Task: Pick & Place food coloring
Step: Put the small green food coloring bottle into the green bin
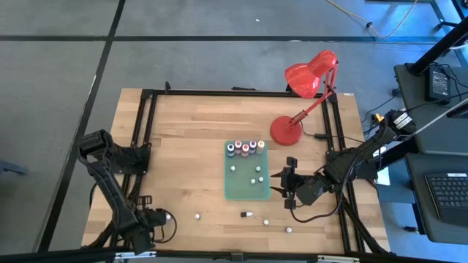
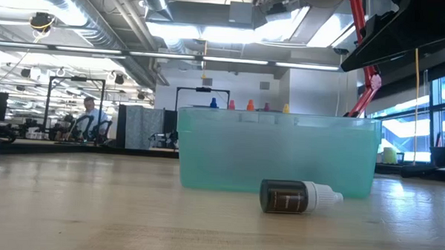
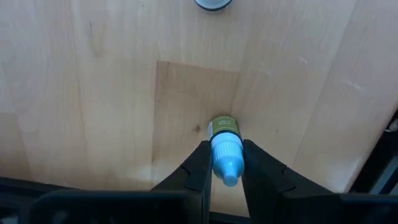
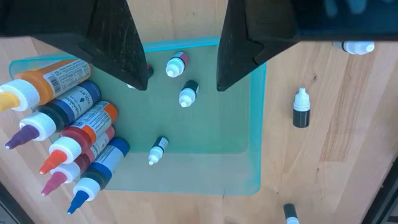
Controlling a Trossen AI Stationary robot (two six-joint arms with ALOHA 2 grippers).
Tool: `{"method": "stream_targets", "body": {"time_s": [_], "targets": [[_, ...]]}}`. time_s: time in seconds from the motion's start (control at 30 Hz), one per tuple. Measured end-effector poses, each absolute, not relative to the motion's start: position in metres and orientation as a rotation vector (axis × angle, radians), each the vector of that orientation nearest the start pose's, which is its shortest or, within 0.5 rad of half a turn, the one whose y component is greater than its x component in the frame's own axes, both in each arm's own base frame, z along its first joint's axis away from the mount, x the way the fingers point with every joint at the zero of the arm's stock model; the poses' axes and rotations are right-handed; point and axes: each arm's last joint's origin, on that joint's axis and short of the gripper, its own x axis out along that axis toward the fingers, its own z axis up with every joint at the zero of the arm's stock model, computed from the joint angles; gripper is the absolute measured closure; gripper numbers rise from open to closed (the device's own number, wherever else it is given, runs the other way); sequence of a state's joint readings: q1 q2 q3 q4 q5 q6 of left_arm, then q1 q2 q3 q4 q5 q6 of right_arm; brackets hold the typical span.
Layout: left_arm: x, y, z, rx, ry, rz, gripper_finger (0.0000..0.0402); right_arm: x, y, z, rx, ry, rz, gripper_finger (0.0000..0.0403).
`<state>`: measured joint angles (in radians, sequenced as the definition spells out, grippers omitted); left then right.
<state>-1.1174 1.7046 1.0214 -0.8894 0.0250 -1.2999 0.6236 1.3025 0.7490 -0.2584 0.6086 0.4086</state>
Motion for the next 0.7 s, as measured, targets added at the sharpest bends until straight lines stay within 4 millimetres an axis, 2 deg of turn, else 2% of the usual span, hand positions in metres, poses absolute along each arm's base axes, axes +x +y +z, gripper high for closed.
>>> {"method": "stream_targets", "body": {"time_s": [0.1,0.27,0.43,0.7], "targets": [[0.13,-0.252,0.162,-0.198,1.585,0.183,0.0342,0.215,0.134,0.214,-0.076,0.646,-0.119,0.021],[0.161,-0.242,0.18,-0.299,1.494,0.24,0.0342,0.215,0.134,0.214,-0.081,0.646,-0.118,0.021],[0.206,-0.217,0.206,-0.324,1.342,0.245,0.0342,0.215,0.134,0.214,-0.101,0.647,-0.112,0.021],[0.281,-0.165,0.26,-0.142,1.14,0.108,0.0341,0.214,0.134,0.213,-0.107,0.658,-0.107,0.021]]}}
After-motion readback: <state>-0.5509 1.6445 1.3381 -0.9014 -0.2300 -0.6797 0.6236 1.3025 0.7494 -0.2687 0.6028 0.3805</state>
